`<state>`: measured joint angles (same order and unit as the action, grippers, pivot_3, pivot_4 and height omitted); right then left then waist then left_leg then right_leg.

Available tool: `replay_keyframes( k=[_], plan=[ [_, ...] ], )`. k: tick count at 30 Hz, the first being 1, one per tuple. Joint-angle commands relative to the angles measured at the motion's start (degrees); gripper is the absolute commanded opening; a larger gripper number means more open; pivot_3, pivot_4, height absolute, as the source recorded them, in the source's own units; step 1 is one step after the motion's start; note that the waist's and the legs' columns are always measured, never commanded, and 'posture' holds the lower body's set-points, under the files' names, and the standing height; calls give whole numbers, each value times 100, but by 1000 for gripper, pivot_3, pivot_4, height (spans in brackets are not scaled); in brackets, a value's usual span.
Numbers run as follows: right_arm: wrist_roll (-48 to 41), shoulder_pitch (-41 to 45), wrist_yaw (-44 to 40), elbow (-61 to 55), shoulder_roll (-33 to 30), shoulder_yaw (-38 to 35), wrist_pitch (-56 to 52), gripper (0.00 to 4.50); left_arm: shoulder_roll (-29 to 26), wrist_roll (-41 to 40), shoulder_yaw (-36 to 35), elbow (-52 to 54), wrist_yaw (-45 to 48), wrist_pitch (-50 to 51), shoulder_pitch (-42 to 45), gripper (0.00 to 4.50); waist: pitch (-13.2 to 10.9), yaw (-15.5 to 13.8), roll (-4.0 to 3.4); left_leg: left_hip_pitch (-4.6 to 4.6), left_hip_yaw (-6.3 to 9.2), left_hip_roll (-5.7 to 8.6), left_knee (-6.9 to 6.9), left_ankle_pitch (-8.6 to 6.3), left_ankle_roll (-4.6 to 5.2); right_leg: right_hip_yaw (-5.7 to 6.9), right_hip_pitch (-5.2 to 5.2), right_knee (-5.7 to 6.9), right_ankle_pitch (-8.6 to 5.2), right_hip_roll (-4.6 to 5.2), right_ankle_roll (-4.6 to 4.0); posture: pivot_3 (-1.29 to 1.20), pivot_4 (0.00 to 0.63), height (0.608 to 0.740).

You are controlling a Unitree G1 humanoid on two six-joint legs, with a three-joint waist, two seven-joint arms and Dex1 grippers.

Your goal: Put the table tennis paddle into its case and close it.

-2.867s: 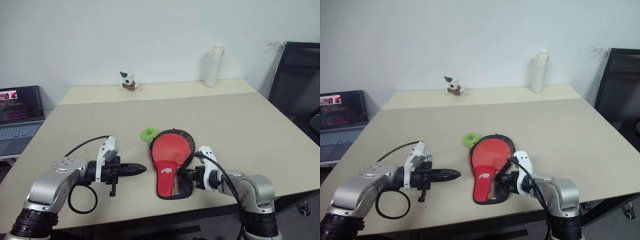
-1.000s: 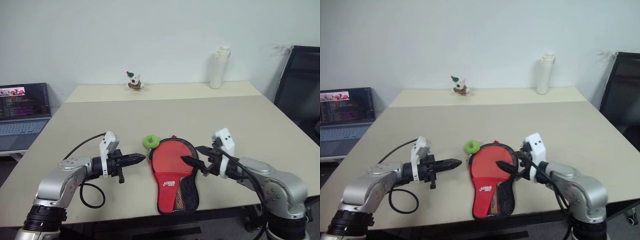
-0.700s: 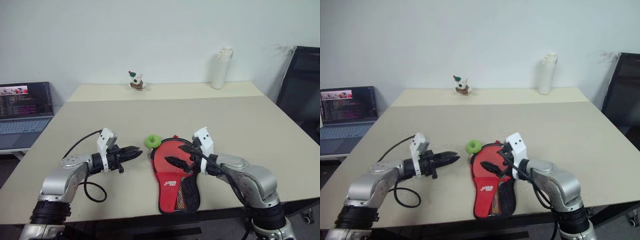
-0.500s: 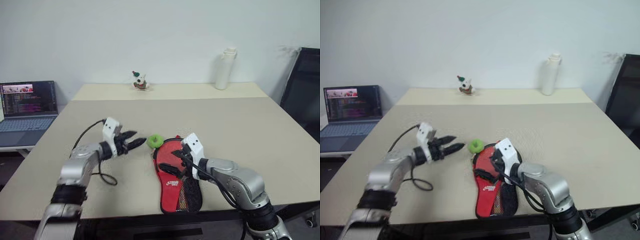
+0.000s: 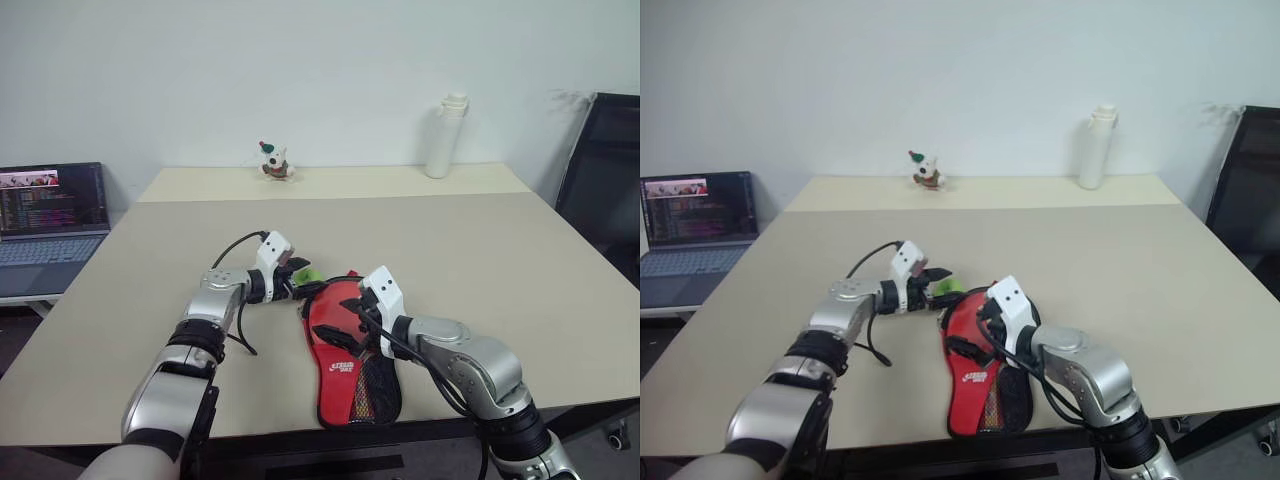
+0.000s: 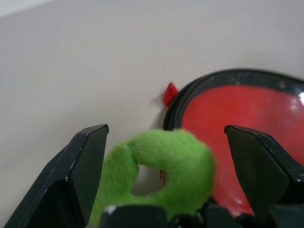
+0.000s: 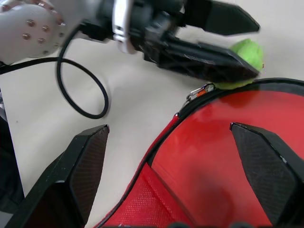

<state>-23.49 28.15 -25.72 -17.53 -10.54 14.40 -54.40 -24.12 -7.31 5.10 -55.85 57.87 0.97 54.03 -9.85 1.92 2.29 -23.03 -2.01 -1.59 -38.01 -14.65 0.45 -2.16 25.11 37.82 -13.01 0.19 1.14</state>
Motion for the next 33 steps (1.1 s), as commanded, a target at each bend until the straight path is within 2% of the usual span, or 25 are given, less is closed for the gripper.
replay_keyframes(
  k=[1,4,7,12,17,21,25,30,33],
  plan=[
    [8,31,70,-152,67,-55,117,4500,47,263,-2,-472,-76,-441,238,4258,0,1,0,0,0,-1,0,0,0,-1,1,-1,0,0,0,0,150,740],
    [8,21,100,-149,80,-63,129,4500,104,347,-50,-733,-77,-546,287,4258,0,-2,1,-2,0,-5,1,0,0,0,3,-1,2,0,-4,0,150,740],
    [43,33,115,-103,75,-46,174,4500,163,322,-171,-906,-134,-539,338,3694,0,-10,1,-3,2,-7,0,0,0,2,3,0,2,1,-3,0,150,740],
    [374,191,63,377,63,177,530,4500,211,304,-261,-889,-52,-546,282,1866,0,-7,1,-2,1,-4,-1,0,0,1,2,2,0,3,-1,0,150,740],
    [792,346,112,1353,297,421,980,4500,228,282,-308,-797,-7,-519,196,57,0,0,1,0,1,-3,-1,0,0,1,4,8,2,0,-4,0,150,740],
    [1234,366,304,2095,370,582,1092,4500,233,223,-366,-667,178,-415,154,9,1,-1,3,1,-2,-5,-2,0,0,-2,4,8,9,-2,-16,0,150,740],
    [1421,223,222,2227,287,666,1105,4500,193,394,-364,-778,-17,-520,310,9,5,-6,7,5,1,-6,-4,0,0,0,-3,9,9,1,-15,0,150,740],
    [1560,73,193,2243,280,683,1075,4500,182,1094,-158,-1423,-1784,-836,879,9,12,-17,20,10,6,-6,-9,0,0,2,-9,15,2,4,-2,0,150,740],
    [1580,0,184,2206,322,663,1001,4500,277,1367,-75,-1715,-2481,-850,1191,9,16,-17,24,14,8,-6,-11,0,0,2,-15,17,-6,5,12,0,150,740]
  ],
)
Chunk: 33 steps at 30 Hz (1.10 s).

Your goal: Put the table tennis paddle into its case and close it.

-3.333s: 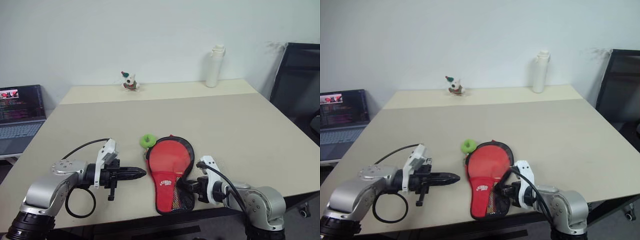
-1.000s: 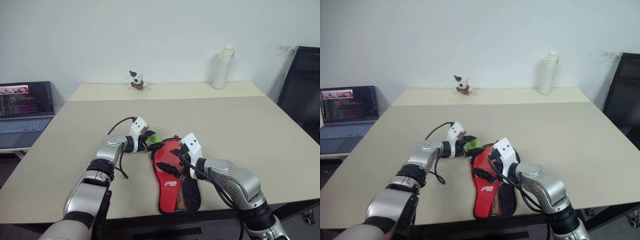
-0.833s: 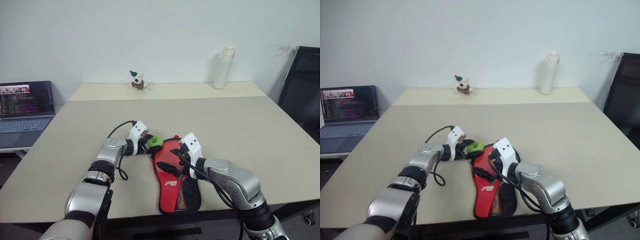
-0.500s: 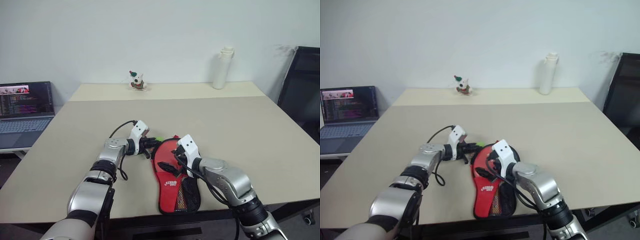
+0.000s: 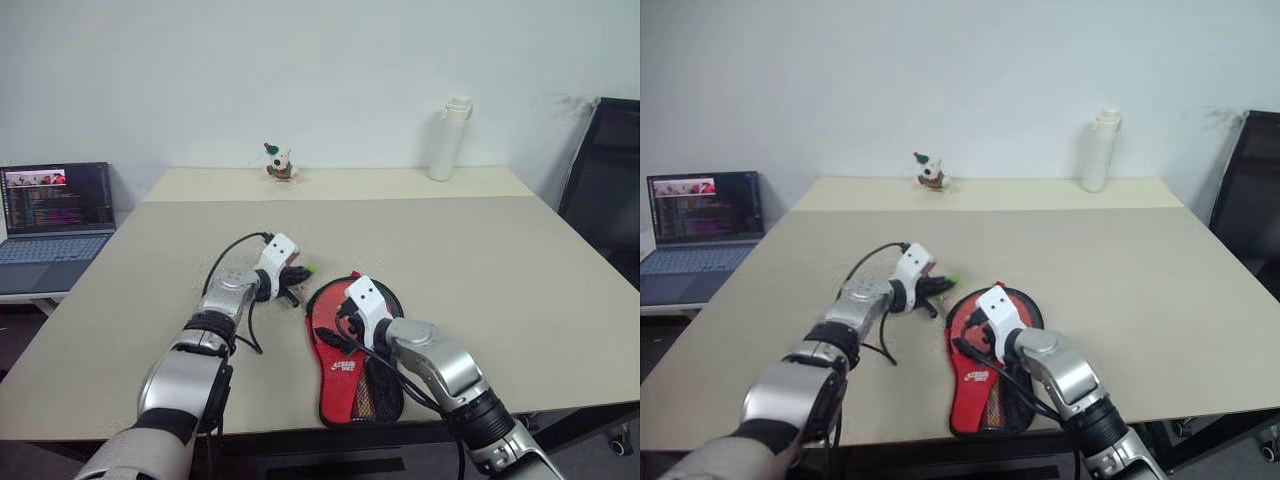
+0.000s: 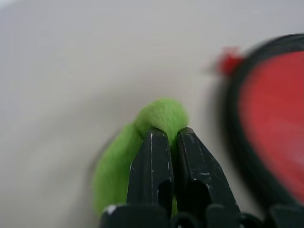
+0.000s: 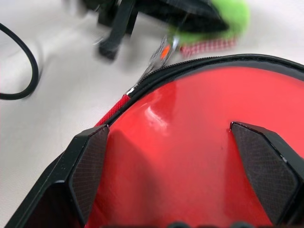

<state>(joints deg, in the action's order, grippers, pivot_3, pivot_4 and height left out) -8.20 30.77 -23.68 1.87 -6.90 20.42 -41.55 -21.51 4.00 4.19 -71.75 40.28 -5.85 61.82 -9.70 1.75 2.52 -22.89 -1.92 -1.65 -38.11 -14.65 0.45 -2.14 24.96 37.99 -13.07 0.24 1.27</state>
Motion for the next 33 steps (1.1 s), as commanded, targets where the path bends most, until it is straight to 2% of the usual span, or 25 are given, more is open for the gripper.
replay_keyframes(
  k=[1,6,10,17,21,25,33],
  plan=[
    [64,-295,-21,247,-32,64,-307,4500,66,325,52,-202,-880,-164,510,9,2,0,1,1,-1,0,0,0,0,1,-1,0,0,0,0,0,150,740],
    [-16,-546,34,34,69,-31,-541,4500,350,659,172,-418,-1338,-174,840,9,3,2,2,1,-2,1,0,0,0,2,-1,-1,1,1,0,0,150,740],
    [-104,-890,70,-310,120,-111,-849,4500,778,1004,377,-537,-1717,-231,1105,9,5,-8,5,1,-1,3,1,0,0,3,-1,-1,1,0,0,0,150,740],
    [-201,-1603,-9,-952,-154,8,-1373,4500,1276,1785,882,-643,-2330,-559,1553,9,15,-8,11,5,-3,10,1,0,-1,2,-8,-4,0,2,2,0,150,740],
    [-249,-1799,31,-1173,-225,16,-1505,4500,1446,2019,1011,-677,-2503,-655,1688,9,26,-9,13,15,-3,12,3,0,-1,3,-22,-8,-1,0,3,0,150,740],
    [-284,-1851,42,-1233,-261,-109,-1582,4500,1855,2510,1454,-685,-2684,-989,1817,9,27,-20,15,57,4,10,5,-1,-2,15,-74,-26,-2,0,4,0,150,740],
    [-299,-2073,156,-1454,-222,-79,-1685,4500,2421,3001,1918,-694,-2782,-1565,1964,9,28,-55,15,45,6,11,9,-3,-5,22,-81,-47,-7,18,13,0,150,740]
  ],
)
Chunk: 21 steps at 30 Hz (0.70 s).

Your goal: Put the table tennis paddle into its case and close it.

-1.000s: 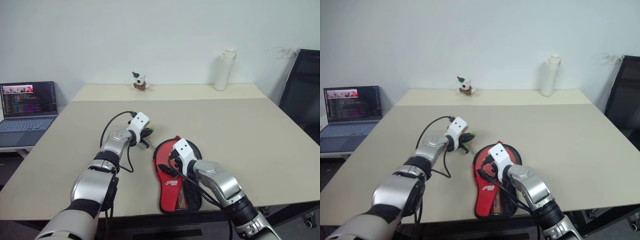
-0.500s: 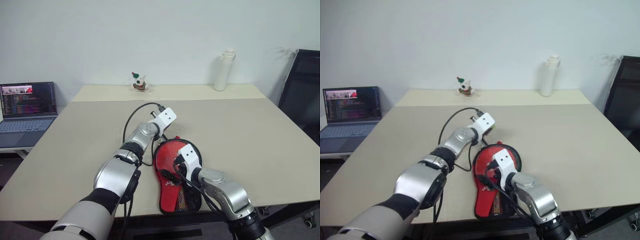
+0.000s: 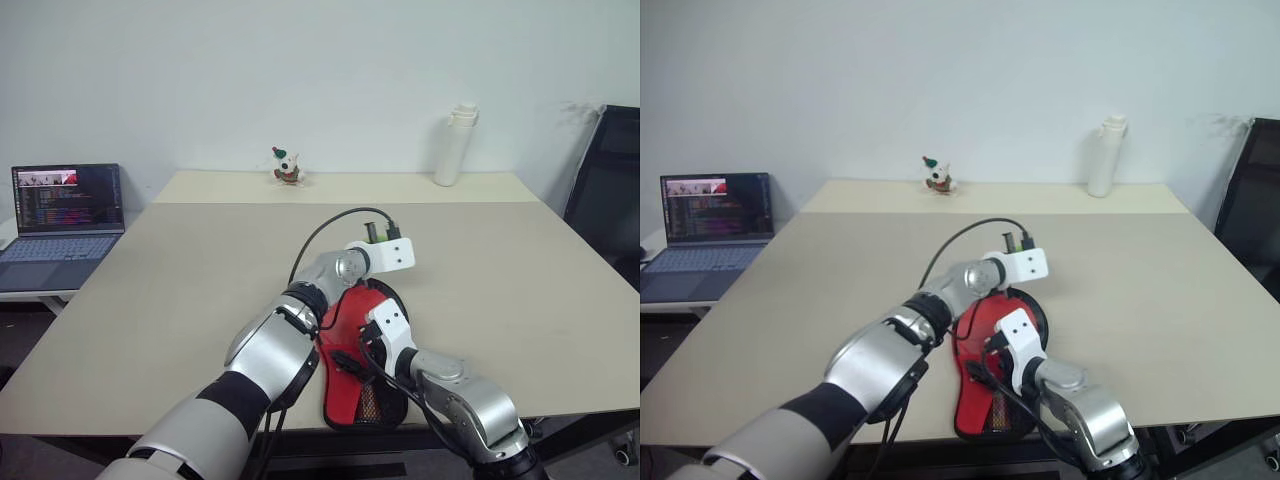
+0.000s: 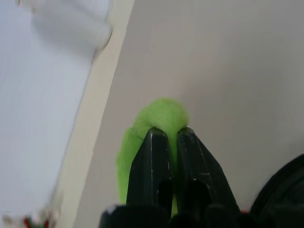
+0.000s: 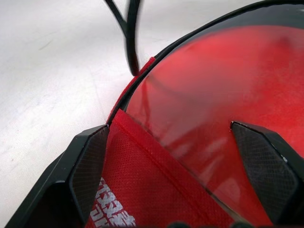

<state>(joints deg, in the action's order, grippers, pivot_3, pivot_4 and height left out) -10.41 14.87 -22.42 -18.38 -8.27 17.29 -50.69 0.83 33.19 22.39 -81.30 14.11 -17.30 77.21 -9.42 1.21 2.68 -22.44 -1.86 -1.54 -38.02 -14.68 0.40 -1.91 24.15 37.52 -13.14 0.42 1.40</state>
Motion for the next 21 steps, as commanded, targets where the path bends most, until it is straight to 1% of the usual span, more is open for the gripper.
replay_keyframes(
  k=[1,4,10,17,20,21],
  plan=[
    [-79,-492,43,562,-71,241,-778,4500,216,122,127,260,-158,-470,423,9,0,-4,-1,-2,1,0,1,0,-1,1,0,-4,0,1,0,0,150,740],
    [-83,-501,68,554,-47,244,-786,4500,338,170,182,264,-83,-613,390,9,1,-6,-1,-7,3,-1,1,-1,-1,7,-2,-14,2,3,3,0,150,740],
    [-116,-450,88,623,-46,153,-794,4500,625,7,93,294,190,-864,303,9,6,-11,-7,-11,4,-1,2,-1,-1,12,-6,-28,6,6,10,0,150,740],
    [-85,-308,75,753,-101,129,-724,4500,759,-171,-43,305,488,-948,253,9,10,-17,-13,-15,4,0,1,-1,-1,13,-6,-33,7,7,12,0,150,740],
    [-73,-252,86,802,-78,125,-701,4500,771,-373,-209,301,889,-907,209,9,12,-16,-15,-13,4,0,1,-1,-1,11,-6,-32,9,6,14,0,150,740],
    [-70,-238,86,817,-72,127,-696,4500,779,-446,-277,303,1011,-892,192,265,13,-16,-16,-12,4,0,1,-1,-1,12,-6,-31,9,6,14,0,150,740]
  ],
)
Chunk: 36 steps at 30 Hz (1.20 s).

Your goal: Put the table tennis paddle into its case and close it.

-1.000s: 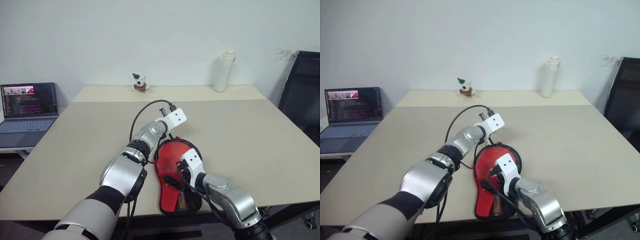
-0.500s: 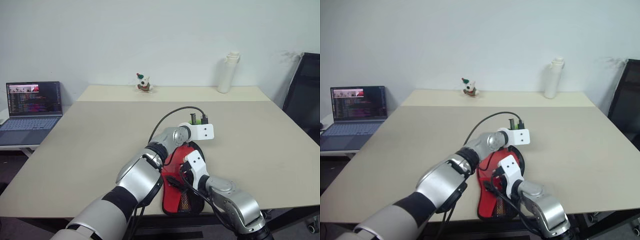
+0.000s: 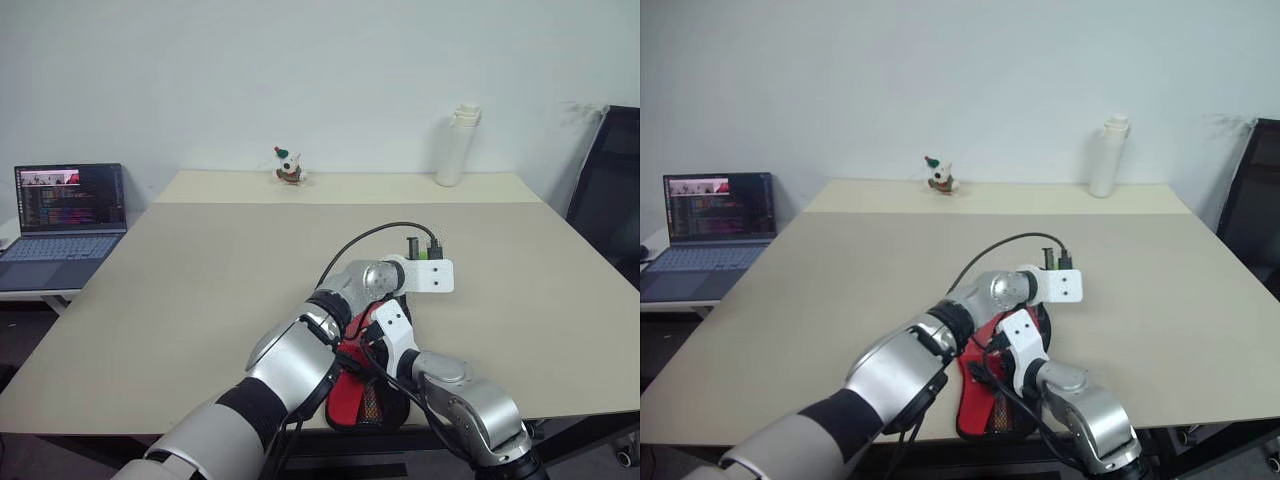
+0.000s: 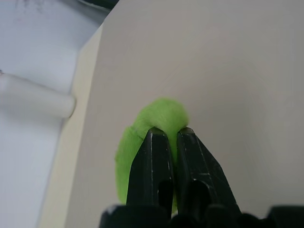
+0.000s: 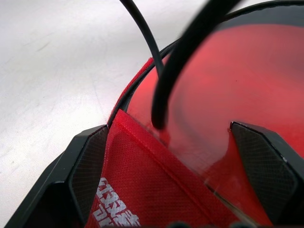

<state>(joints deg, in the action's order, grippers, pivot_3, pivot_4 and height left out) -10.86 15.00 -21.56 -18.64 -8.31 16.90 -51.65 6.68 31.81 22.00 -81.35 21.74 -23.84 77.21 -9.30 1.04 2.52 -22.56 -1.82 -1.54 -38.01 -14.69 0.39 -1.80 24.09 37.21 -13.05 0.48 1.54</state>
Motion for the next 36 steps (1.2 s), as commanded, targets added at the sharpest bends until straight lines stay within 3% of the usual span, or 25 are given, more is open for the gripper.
replay_keyframes(
  k=[1,6,10,17,26,36],
  plan=[
    [-21,-235,2,857,-59,171,-594,4500,194,-351,-271,312,322,-238,178,547,2,0,-2,1,0,-1,0,0,0,0,0,0,0,0,0,0,150,740],
    [13,-79,7,975,-8,186,-533,4500,122,-453,-365,324,540,-251,89,2208,20,52,-7,12,4,-1,-1,0,0,-6,-8,1,3,-1,4,0,150,740],
    [20,170,8,1083,67,116,-474,4500,80,-1047,-863,365,1340,-385,-45,3611,32,88,-27,21,-3,-1,0,0,0,-16,-9,1,6,-4,9,0,150,740],
    [-255,587,-99,1033,263,-224,-497,4500,-332,-1627,-1515,506,1309,-486,201,3611,29,83,-30,7,-1,-3,4,0,1,-19,7,0,10,-30,4,0,150,740],
    [-1178,863,-275,-484,93,-951,-1413,4500,-1404,-2452,-2313,684,1871,-570,23,3611,20,77,-35,-25,2,-12,4,-2,1,-15,28,-12,11,-23,3,0,150,740],
    [-2384,600,-936,-2002,-1342,-2341,-1997,4500,-1933,-3297,-2604,1364,3926,-220,-1168,3611,3,56,-42,-40,3,-10,4,-4,-2,-12,34,-23,11,-14,3,0,150,740]
  ],
)
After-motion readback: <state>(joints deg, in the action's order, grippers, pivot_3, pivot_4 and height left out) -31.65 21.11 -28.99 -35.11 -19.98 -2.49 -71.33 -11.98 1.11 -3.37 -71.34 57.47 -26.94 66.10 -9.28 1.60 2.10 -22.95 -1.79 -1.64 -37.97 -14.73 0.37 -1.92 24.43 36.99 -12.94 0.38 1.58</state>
